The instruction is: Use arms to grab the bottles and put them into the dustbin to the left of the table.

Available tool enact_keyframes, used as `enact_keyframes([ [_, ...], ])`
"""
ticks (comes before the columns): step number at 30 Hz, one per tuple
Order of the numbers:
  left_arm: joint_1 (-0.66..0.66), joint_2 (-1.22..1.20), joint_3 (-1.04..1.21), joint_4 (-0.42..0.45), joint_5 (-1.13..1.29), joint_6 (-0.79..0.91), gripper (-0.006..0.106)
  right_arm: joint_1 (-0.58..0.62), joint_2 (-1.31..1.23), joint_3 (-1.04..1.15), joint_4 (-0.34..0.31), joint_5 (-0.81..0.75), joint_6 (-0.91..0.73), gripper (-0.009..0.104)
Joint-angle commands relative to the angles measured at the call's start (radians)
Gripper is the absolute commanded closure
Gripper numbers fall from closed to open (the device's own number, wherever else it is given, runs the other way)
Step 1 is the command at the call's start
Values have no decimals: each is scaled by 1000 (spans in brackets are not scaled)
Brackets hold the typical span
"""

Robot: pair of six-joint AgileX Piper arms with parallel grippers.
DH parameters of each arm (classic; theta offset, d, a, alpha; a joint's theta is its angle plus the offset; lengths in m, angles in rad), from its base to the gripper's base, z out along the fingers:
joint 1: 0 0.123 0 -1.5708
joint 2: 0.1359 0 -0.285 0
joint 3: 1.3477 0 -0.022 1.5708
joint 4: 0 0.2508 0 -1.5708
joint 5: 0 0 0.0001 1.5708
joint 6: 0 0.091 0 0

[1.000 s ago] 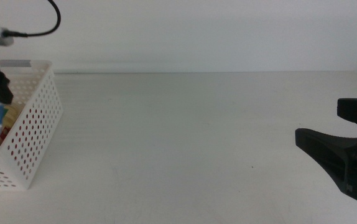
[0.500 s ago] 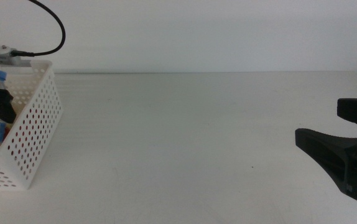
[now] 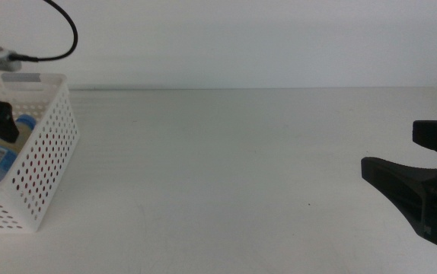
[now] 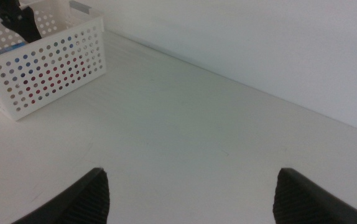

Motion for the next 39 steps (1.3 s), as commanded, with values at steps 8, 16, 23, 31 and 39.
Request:
enact_keyframes([
  [8,-2,-199,-33,-120,-38,-7,10,4,0,-32,-7,-74,-9,25],
  [16,-83,-392,28,-237,-120,28,10,4,0,-32,-7,-74,-9,25],
  [23,-256,-587,212,-237,-402,26,10,4,0,-32,-7,-74,-9,25],
  [31,-383,-772,433,-284,-630,18,10,4,0,-32,-7,-74,-9,25],
  [39,-392,-849,571,-316,-785,18,10,4,0,-32,-7,-74,-9,25],
])
